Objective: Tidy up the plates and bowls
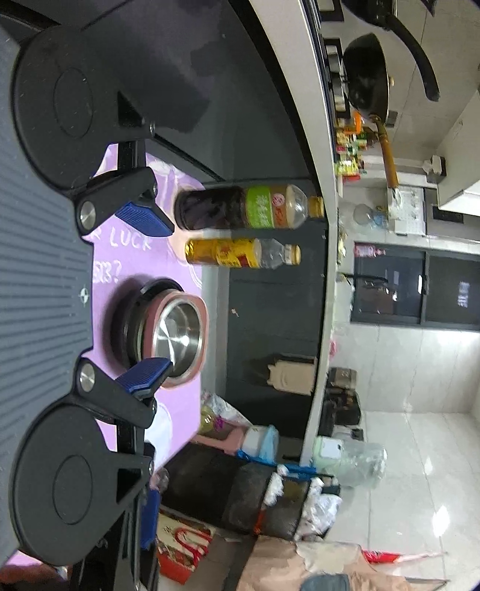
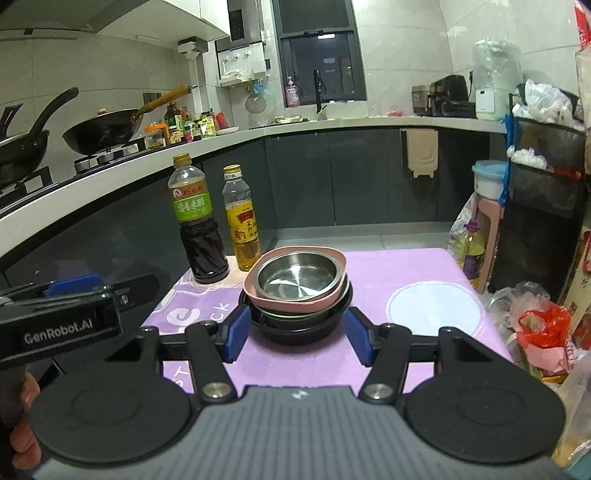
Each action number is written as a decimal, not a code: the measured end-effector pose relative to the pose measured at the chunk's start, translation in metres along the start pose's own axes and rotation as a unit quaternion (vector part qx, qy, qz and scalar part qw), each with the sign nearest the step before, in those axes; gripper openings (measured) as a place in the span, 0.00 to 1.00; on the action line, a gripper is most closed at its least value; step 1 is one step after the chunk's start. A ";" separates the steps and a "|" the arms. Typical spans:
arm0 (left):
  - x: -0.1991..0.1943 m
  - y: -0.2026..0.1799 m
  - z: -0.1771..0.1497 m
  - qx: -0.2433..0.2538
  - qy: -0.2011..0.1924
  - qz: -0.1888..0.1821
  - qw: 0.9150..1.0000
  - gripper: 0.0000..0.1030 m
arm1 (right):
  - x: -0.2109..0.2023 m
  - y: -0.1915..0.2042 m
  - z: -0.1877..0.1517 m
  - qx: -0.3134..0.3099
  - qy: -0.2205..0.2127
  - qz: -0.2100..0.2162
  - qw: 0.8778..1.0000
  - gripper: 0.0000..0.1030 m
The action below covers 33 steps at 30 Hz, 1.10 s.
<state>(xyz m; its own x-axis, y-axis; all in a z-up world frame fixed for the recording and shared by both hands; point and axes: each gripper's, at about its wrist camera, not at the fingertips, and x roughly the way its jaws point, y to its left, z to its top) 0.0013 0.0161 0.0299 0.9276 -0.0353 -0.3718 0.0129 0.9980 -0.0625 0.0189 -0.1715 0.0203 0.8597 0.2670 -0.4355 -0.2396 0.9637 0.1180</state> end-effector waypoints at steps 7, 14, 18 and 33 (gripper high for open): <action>-0.003 0.001 -0.011 -0.010 0.022 0.012 1.000 0.68 | -0.006 0.001 -0.009 0.002 0.000 -0.011 1.000 0.53; -0.013 -0.009 -0.018 0.015 0.017 0.020 1.000 0.68 | -0.012 0.006 -0.015 -0.009 -0.009 -0.033 0.999 0.53; -0.014 -0.012 -0.020 0.024 0.023 0.025 0.999 0.68 | -0.013 0.007 -0.016 -0.008 -0.010 -0.039 0.999 0.53; -0.012 -0.012 -0.024 0.021 0.037 0.035 0.999 0.68 | -0.011 0.014 -0.020 -0.012 -0.001 -0.044 0.999 0.53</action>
